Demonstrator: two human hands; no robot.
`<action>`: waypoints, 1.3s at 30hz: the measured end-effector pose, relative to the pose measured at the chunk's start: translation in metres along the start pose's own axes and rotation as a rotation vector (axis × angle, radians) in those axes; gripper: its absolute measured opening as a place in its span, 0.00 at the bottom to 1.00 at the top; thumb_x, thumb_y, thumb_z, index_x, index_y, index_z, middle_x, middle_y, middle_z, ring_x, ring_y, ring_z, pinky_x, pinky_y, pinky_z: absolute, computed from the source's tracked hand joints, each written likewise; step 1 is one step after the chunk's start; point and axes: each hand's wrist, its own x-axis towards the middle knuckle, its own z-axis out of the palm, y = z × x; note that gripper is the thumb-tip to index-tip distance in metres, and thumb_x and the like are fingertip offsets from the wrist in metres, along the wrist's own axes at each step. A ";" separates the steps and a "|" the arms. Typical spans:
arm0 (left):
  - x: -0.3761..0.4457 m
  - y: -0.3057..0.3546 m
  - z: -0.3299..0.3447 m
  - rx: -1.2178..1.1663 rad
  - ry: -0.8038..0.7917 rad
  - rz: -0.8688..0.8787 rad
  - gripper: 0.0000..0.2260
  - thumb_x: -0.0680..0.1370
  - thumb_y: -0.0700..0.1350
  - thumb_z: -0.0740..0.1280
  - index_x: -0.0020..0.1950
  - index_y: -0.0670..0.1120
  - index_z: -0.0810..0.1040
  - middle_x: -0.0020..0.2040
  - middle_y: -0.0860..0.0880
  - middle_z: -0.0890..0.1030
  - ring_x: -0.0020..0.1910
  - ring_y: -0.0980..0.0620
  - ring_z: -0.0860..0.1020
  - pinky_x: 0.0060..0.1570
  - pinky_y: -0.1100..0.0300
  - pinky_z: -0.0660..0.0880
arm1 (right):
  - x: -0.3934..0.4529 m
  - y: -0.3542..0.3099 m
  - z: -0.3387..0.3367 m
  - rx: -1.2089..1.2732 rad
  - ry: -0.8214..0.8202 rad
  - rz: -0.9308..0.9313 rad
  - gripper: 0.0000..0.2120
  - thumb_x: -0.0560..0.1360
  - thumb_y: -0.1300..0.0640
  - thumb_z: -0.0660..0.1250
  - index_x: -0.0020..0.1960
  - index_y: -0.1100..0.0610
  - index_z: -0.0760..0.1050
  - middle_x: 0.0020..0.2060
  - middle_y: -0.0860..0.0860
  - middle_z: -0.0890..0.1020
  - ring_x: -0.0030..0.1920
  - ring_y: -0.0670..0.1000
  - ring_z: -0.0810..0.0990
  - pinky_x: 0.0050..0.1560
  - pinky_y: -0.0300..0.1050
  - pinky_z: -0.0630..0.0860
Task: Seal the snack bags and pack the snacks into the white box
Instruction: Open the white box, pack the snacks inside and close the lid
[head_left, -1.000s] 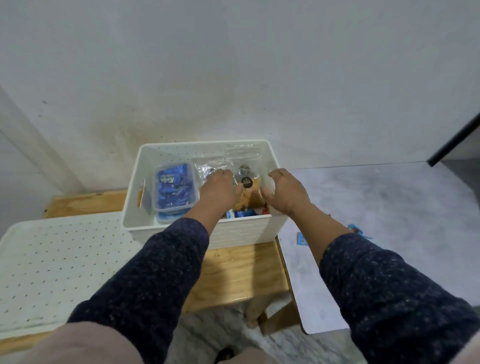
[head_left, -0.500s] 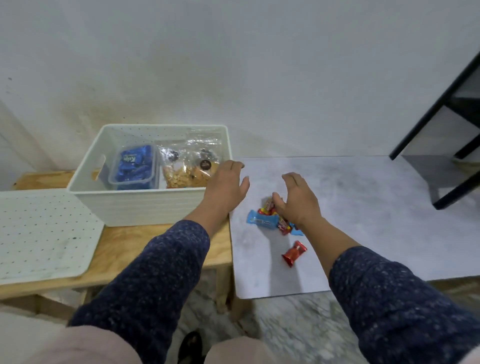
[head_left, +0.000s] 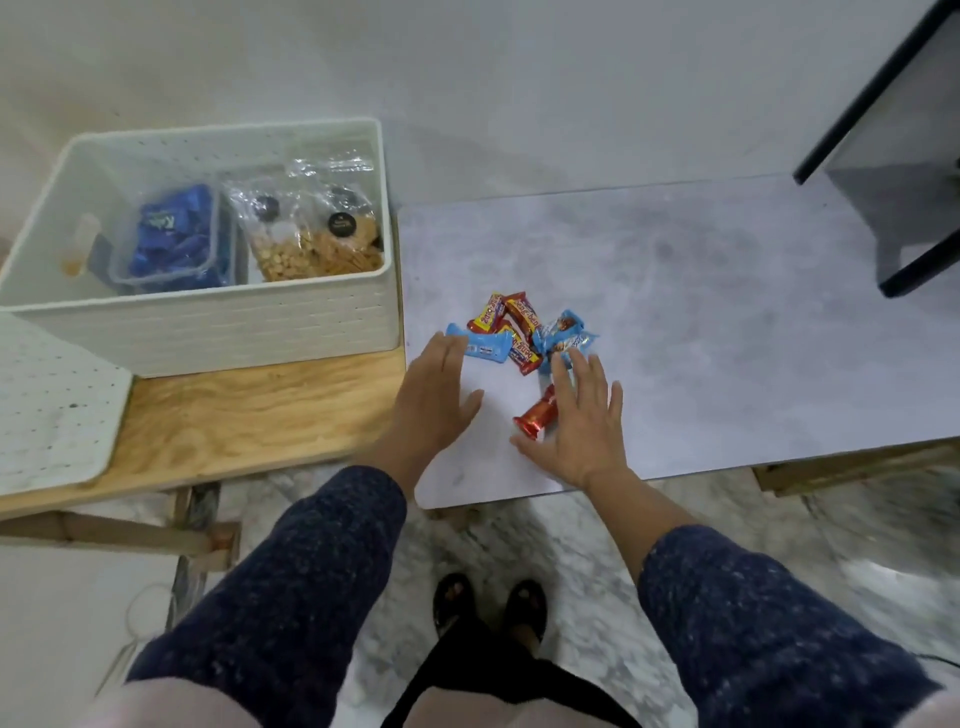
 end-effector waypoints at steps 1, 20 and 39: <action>0.003 -0.002 0.003 0.003 -0.007 -0.003 0.33 0.73 0.52 0.69 0.73 0.42 0.60 0.70 0.42 0.66 0.71 0.45 0.65 0.66 0.50 0.70 | 0.002 0.000 0.003 0.019 0.000 0.002 0.51 0.66 0.30 0.64 0.75 0.47 0.37 0.77 0.51 0.40 0.76 0.55 0.36 0.73 0.60 0.38; 0.133 -0.034 0.021 0.186 -0.330 0.442 0.50 0.64 0.68 0.69 0.76 0.59 0.40 0.78 0.48 0.41 0.77 0.44 0.39 0.71 0.36 0.46 | 0.099 0.012 0.018 0.118 0.069 -0.016 0.49 0.60 0.27 0.66 0.74 0.39 0.49 0.77 0.52 0.47 0.76 0.56 0.40 0.69 0.70 0.40; 0.144 -0.026 0.056 -0.025 0.029 0.209 0.25 0.72 0.61 0.61 0.57 0.42 0.77 0.47 0.41 0.80 0.44 0.40 0.77 0.42 0.48 0.76 | 0.185 0.049 0.034 -0.061 0.453 -0.394 0.19 0.69 0.34 0.63 0.52 0.45 0.78 0.46 0.55 0.79 0.42 0.58 0.76 0.38 0.48 0.69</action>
